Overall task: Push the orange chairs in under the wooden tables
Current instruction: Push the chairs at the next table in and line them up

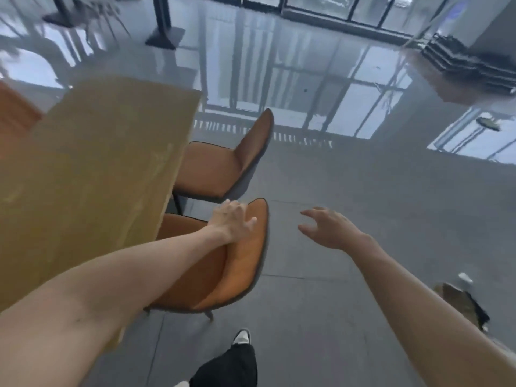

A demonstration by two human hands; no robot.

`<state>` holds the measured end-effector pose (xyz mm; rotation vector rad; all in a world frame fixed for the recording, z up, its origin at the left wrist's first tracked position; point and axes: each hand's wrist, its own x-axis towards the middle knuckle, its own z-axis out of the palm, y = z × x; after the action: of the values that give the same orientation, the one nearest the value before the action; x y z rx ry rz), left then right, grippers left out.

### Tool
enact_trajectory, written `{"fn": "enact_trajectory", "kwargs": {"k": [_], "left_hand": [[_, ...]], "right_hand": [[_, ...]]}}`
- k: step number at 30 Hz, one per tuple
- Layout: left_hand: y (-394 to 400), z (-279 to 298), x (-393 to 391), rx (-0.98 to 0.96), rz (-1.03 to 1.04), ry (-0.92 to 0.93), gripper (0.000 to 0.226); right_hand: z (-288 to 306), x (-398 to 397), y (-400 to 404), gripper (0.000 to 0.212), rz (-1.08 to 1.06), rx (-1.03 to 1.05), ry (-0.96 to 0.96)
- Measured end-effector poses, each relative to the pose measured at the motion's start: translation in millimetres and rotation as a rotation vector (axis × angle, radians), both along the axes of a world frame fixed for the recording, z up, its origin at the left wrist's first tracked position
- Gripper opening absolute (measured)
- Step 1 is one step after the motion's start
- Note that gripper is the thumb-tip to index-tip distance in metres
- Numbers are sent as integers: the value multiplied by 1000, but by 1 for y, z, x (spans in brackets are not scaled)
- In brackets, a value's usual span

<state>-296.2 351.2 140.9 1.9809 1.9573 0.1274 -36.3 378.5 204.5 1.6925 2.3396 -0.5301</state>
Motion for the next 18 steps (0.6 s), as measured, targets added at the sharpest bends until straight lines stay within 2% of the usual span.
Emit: {"fn": "enact_trajectory", "kwargs": {"k": [6, 13, 18], "left_hand": [[84, -28, -5, -16, 314, -93, 62], [140, -24, -19, 32, 572, -147, 60], [171, -43, -23, -45, 757, -169, 68]], "right_hand": [[-10, -28, 125, 53, 172, 104, 52], [-7, -76, 251, 46, 455, 132, 87], [-48, -109, 341, 47, 634, 81, 55]]}}
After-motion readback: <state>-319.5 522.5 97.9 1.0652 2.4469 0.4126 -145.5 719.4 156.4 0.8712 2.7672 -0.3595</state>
